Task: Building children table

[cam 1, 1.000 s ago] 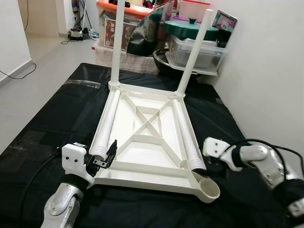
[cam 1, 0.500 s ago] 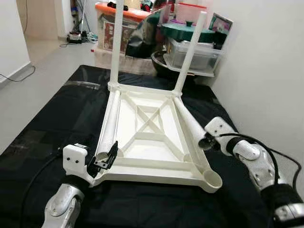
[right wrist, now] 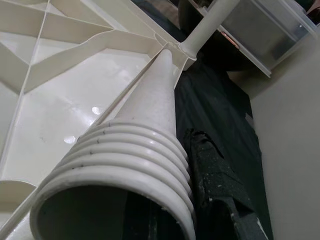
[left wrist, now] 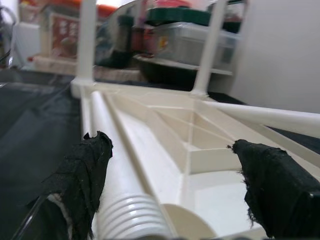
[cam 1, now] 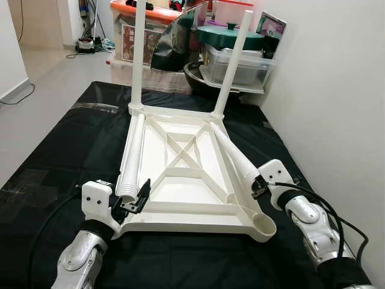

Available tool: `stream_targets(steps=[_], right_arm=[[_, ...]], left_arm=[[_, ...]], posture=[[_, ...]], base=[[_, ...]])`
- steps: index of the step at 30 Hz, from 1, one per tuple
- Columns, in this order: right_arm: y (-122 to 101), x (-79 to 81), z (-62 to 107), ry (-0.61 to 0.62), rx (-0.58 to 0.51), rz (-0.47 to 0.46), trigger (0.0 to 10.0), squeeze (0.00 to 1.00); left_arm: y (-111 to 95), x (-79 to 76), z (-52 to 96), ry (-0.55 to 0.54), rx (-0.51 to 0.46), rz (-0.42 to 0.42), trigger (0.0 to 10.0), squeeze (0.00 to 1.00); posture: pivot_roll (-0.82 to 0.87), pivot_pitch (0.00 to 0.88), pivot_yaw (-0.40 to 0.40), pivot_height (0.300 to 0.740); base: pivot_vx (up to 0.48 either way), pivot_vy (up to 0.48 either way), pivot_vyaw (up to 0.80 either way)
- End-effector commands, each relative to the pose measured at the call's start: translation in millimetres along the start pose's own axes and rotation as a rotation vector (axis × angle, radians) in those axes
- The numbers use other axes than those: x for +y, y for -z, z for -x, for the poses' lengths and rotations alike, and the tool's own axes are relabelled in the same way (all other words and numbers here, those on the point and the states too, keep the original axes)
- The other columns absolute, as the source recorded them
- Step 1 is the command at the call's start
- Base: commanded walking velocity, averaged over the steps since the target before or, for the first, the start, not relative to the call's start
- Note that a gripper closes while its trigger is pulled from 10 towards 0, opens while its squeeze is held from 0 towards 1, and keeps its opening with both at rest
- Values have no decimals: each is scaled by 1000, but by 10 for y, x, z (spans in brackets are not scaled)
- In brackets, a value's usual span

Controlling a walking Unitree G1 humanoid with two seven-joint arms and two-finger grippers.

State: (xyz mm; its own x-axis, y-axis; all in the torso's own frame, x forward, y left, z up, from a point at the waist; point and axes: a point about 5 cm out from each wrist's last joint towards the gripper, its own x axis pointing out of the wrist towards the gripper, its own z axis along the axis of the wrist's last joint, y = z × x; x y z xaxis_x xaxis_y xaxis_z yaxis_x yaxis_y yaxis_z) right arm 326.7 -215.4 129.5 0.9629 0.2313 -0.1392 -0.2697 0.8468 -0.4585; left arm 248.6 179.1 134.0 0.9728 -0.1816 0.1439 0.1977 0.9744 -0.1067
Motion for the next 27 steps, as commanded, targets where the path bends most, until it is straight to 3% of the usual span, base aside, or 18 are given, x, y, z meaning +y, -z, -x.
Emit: stream_targets(steps=[1, 3, 4, 6, 7, 10, 13, 14, 15, 16, 17, 19, 21, 23, 27], right_arm=[[-254, -42, -27, -31, -138, -23, 0, 59], [-565, -280, 13, -22, -313, -51, 0, 55], [-565, -280, 13, -22, -313, -51, 0, 55], [-798, -525, 81, 22, -432, -75, 0, 55], [-798, -525, 81, 22, -432, -75, 0, 55], [-958, -746, 166, 85, -517, -127, 0, 59], [-990, -740, 207, 54, -564, -223, 0, 55], [-979, -639, 211, -7, -582, -312, 0, 55], [-979, -639, 211, -7, -582, -312, 0, 55], [-947, -452, 212, -117, -592, -404, 0, 51], [-947, -452, 212, -117, -592, -404, 0, 51], [-883, -121, 211, -299, -586, -541, 0, 51], [-830, 92, 199, -401, -571, -626, 0, 51], [-813, 253, 194, -498, -560, -722, 0, 51], [-839, 400, 208, -607, -560, -809, 0, 55]], left_arm=[[-102, -21, -57, -4, -41, 56, 10000, 0], [-291, -22, -161, -11, -122, 166, 10000, 0], [-291, -22, -161, -11, -122, 166, 10000, 0], [-436, -68, -262, 15, -180, 261, 10000, 0], [-436, -68, -262, 15, -180, 261, 10000, 0], [-558, -140, -342, 67, -219, 381, 10000, 0], [-613, -173, -375, 102, -238, 493, 10000, 0], [-636, -209, -391, 143, -243, 576, 10000, 0], [-636, -209, -391, 143, -243, 576, 10000, 0], [-670, -254, -412, 192, -247, 665, 10000, 0], [-670, -254, -412, 192, -247, 665, 10000, 0], [-729, -332, -433, 283, -261, 801, 10000, 0], [-772, -383, -435, 352, -273, 892, 10000, 0], [-781, -415, -431, 403, -262, 945, 10000, 0], [-724, -385, -420, 400, -227, 986, 10000, 0]], posture=[[98, 0, -173, 740], [90, 0, -163, 740], [90, 0, -163, 740], [82, 0, -156, 740], [82, 0, -156, 740], [72, 0, -143, 740], [67, 0, -136, 740], [67, 0, -134, 740], [67, 0, -134, 740], [68, 0, -131, 740], [68, 0, -131, 740], [74, 0, -130, 740], [74, 0, -130, 740], [75, 0, -128, 740], [78, 0, -124, 740]], base=[[0, 0, 0], [0, 0, 0], [0, 0, 0], [0, 0, 0], [0, 0, 0], [0, 0, 0], [0, 0, 0], [0, 0, 0], [0, 0, 0], [0, 0, 0], [0, 0, 0], [0, 0, 0], [0, 0, 0], [0, 0, 0], [0, 0, 0]])
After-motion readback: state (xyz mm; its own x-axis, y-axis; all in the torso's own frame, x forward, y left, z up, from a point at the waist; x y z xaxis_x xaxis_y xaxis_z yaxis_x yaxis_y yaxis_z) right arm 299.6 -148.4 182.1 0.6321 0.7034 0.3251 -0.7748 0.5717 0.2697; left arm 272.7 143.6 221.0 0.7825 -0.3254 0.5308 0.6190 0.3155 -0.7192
